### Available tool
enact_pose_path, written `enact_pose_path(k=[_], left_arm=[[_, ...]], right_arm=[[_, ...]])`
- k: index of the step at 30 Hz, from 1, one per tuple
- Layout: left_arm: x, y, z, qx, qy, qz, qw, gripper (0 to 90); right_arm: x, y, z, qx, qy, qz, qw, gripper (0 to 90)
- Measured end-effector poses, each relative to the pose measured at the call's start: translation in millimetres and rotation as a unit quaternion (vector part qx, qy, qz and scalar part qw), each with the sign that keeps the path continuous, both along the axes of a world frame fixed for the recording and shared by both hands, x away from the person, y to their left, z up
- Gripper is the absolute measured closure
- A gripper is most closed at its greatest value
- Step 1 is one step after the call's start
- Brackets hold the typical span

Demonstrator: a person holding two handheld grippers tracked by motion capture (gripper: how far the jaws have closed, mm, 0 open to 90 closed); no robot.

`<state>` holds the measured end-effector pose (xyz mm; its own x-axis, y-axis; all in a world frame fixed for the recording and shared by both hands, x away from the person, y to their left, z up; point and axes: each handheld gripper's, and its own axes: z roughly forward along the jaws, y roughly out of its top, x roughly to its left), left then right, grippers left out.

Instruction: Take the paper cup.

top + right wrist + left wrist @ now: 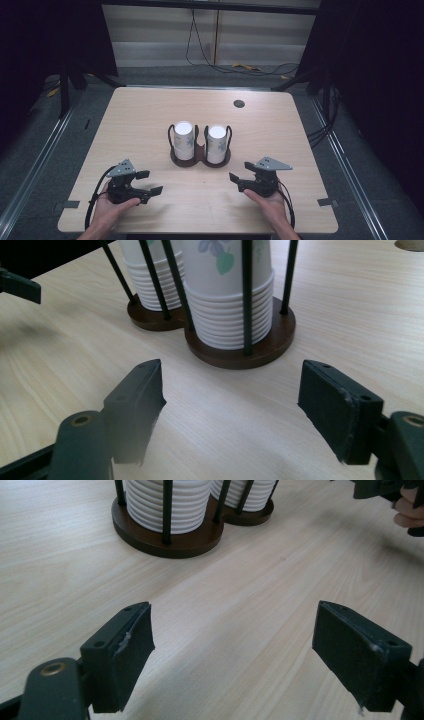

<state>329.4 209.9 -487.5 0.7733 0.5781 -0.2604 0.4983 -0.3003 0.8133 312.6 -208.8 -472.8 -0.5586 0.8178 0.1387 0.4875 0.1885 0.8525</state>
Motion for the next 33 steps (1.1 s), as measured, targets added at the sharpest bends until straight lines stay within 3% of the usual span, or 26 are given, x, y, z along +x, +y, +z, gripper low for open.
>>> enact_pose_path(k=[11, 15, 22, 33], left_arm=[[0.6, -0.8, -0.7, 0.000, 0.007, -0.003, 1.0000, 18.3], [0.7, -1.6, -1.0, -0.001, 0.009, -0.005, 0.9999, 18.3], [0.4, -5.2, -1.4, 0.000, 0.009, -0.016, 0.9998, 18.4], [-0.5, -5.2, -0.8, 0.003, 0.006, -0.017, 0.9998, 18.4]], right_arm=[[-0.4, 15.0, 10.2, 0.006, 0.007, 0.021, 0.9997, 27.3], [2.6, 25.7, 13.3, -0.014, 0.007, 0.045, 0.9989, 29.6], [8.7, 45.9, 21.0, 0.001, 0.006, 0.083, 0.9965, 32.6], [20.1, 63.2, 31.8, 0.008, -0.001, 0.103, 0.9947, 33.8]])
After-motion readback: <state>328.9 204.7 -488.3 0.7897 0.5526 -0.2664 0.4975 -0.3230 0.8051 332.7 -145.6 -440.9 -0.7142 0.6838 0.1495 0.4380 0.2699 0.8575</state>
